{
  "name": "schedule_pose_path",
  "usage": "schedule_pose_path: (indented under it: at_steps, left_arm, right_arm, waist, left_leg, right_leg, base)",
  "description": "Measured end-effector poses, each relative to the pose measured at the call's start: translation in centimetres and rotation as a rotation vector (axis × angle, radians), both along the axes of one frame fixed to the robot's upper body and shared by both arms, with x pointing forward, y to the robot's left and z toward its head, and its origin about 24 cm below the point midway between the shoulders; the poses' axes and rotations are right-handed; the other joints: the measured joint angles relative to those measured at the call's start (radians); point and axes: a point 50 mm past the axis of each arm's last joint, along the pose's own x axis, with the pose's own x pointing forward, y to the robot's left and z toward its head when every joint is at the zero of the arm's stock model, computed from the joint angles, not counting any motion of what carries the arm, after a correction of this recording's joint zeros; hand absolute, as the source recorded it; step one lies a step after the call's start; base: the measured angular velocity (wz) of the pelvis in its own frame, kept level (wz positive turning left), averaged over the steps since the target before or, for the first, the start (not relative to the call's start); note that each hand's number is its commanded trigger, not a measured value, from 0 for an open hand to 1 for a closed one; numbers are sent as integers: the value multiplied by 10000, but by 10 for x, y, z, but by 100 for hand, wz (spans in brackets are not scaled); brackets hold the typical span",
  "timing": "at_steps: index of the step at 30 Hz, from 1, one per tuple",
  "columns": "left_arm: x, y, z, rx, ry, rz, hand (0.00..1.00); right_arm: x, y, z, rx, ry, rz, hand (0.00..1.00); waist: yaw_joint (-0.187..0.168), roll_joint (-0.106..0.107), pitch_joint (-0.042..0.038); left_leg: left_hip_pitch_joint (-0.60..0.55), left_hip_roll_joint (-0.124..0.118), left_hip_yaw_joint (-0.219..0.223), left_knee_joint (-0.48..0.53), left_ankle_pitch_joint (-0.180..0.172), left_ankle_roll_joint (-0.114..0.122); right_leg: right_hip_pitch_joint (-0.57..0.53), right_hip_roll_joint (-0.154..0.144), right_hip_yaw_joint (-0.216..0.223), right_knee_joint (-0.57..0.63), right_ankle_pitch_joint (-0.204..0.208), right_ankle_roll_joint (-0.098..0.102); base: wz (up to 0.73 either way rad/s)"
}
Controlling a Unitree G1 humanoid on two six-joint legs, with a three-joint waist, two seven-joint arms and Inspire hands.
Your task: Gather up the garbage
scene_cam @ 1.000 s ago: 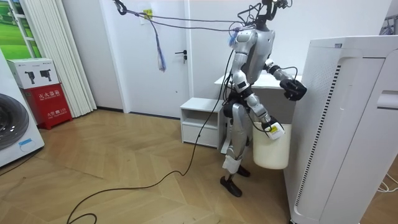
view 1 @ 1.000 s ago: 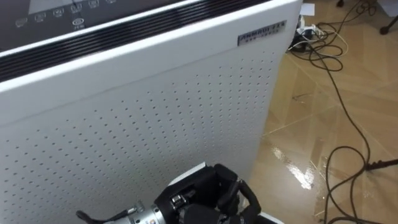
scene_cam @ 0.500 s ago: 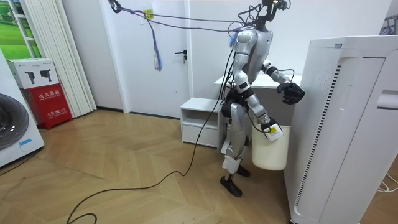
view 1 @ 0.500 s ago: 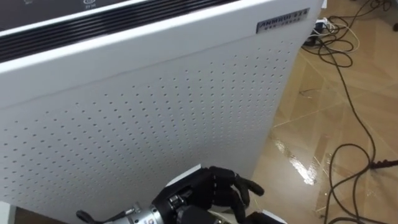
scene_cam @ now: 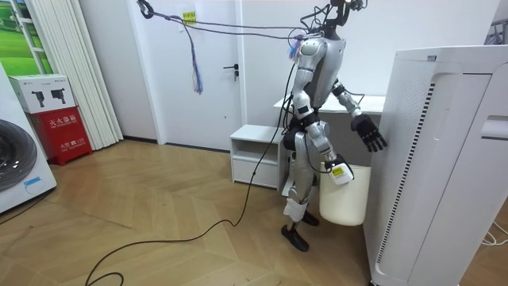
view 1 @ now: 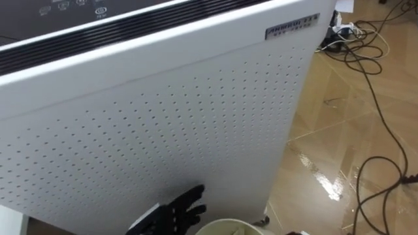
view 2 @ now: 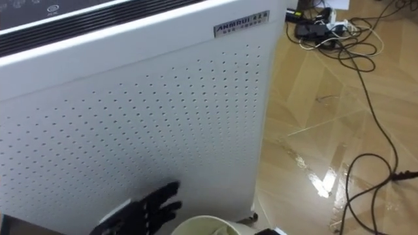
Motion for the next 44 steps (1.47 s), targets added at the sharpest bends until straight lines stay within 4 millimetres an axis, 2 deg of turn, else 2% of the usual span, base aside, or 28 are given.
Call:
schedule_pose_path:
  at_steps: [4,6,10,12,14,16,17,18,21,24,27,30,33,37,39,44]
  left_arm:
    - [-26,17,-16,-89,961,1030,0]
    - [-43,27,-26,-43,1614,1718,0]
    - [-66,39,-40,-106,2592,2711,0]
    - [-82,52,-47,112,3171,3517,0]
    - [-95,55,-51,66,3557,4212,0]
    - [-107,57,-58,-103,4051,5009,0]
    - [-115,58,-61,-189,4342,5570,0]
    - [-125,61,-65,-160,4688,6032,0]
    - [-153,67,-71,66,5557,7151,0]
    - [-171,68,-73,-3,5932,7978,0]
    - [-199,69,-79,352,6967,8943,0]
    - [-221,69,-82,674,7841,9898,0]
    - [-238,69,-83,944,8701,10641,0]
    - [-250,65,-85,1467,9694,10381,0]
    - [-250,61,-88,1692,10289,9829,0]
    - [-240,56,-91,2129,10599,8837,0]
  right_arm:
    - [-17,-13,-6,38,223,-839,100]
    - [-35,-20,-14,-85,691,-1327,100]
    - [-48,-32,-17,-179,860,-2098,100]
    - [-63,-36,-23,-163,1169,-2658,100]
    - [-75,-42,-26,-193,1381,-3299,100]
    - [-86,-49,-28,-117,1538,-4163,100]
    - [-93,-54,-28,-166,1608,-4681,100]
    - [-101,-59,-30,-210,1761,-5117,100]
    - [-121,-70,-33,-400,2155,-6263,100]
    - [-133,-74,-34,-384,2297,-7013,100]
    - [-160,-81,-39,-460,2927,-8478,100]
    - [-182,-77,-44,-247,3531,-9919,100]
    - [-195,-75,-46,52,3919,-10974,100]
    - [-206,-72,-48,80,4433,-11369,100]
    - [-208,-67,-51,254,4658,-11927,100]
    - [-213,-54,-56,660,5136,-12721,100]
  waist:
    - [-26,-256,-28]
    - [-55,-383,-47]
    - [-10,-445,-70]
    - [-74,-516,-163]
    - [-14,-515,-185]
    - [-12,-412,-173]
    - [-20,-331,-195]
    - [-17,-343,-161]
    - [-154,-188,-164]
    - [-260,-206,-172]
    - [-324,-253,-174]
    - [-469,-318,-176]
    - [-458,-347,-167]
    - [-559,-347,-153]
    - [-841,-388,-130]
    - [-973,-548,-105]
  left_leg:
    - [209,22,-26,1,-2,-3]
    - [617,37,-26,-42,-10,-13]
    - [1027,92,-19,-74,-92,-49]
    - [1201,144,-27,26,-195,-112]
    - [1377,169,-12,53,-239,-142]
    - [1535,188,2,46,-252,-160]
    - [1616,191,2,0,-254,-164]
    - [1777,187,2,-138,-255,-169]
    - [2186,158,-33,-372,-246,-186]
    - [2291,161,1,-486,-239,-206]
    - [2523,148,-20,-511,-234,-217]
    - [2784,139,-7,-651,-234,-217]
    - [2955,132,65,-703,-261,-217]
    - [2884,109,113,-677,-271,-204]
    - [2838,47,-87,-636,-280,-185]
    - [2717,-26,-521,-430,-284,-180]
  right_leg:
    - [342,28,-66,-204,-2,-5]
    - [895,31,-244,-397,-16,11]
    - [1397,44,-430,-505,-95,0]
    - [1656,49,-589,-448,-253,-28]
    - [1785,52,-579,-320,-333,-41]
    - [1986,61,-609,-356,-382,-48]
    - [2086,62,-622,-353,-408,-52]
    - [2201,62,-607,-350,-454,-49]
    - [2447,52,-575,-344,-578,-17]
    - [2493,51,-576,-310,-651,-38]
    - [2774,53,-601,-401,-683,-19]
    - [3108,64,-763,-672,-697,14]
    - [3255,62,-758,-744,-722,56]
    - [3352,15,-898,-741,-748,97]
    - [3523,-29,-1159,-756,-821,171]
    - [3715,-79,-1554,-845,-905,200]
  base:
    - [8]
    - [23]
    - [15]
    - [20]
    - [9]
    - [7]
    - [6]
    - [0]
    - [0]
    - [-1]
    - [0]
    - [13]
    - [2]
    - [12]
    - [47]
    - [34]
